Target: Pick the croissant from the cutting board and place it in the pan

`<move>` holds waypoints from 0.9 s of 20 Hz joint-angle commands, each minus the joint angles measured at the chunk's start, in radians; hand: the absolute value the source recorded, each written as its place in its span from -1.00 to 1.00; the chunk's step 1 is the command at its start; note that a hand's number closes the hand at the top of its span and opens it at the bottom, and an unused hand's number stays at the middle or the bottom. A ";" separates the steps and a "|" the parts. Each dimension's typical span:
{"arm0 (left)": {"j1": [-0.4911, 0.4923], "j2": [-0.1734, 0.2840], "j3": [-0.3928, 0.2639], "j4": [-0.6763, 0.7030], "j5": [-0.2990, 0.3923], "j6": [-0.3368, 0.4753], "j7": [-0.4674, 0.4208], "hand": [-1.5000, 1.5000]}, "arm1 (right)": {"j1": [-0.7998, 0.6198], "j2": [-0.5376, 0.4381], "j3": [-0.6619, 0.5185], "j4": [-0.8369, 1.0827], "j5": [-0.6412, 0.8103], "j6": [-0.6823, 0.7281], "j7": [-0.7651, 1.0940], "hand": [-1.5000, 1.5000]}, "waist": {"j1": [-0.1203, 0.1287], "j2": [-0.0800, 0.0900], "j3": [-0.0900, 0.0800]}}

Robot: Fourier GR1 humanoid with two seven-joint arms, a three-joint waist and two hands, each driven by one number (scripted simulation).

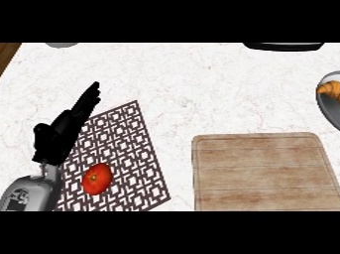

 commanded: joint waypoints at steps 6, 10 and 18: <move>0.050 0.027 0.020 -0.002 0.010 -0.026 -0.031 0.00 | 0.170 0.006 -0.032 -0.028 -0.037 0.139 -0.181 -1.00 | -0.012 -0.006 0.001; 0.023 -0.025 -0.017 -0.025 -0.025 0.026 0.014 0.00 | 0.220 0.016 -0.024 -0.059 -0.037 0.165 -0.216 -1.00 | -0.027 -0.012 0.000; 0.045 -0.005 0.005 -0.012 -0.012 0.002 -0.007 0.00 | 0.295 0.049 -0.025 -0.107 -0.055 0.150 -0.269 -1.00 | -0.026 -0.015 -0.002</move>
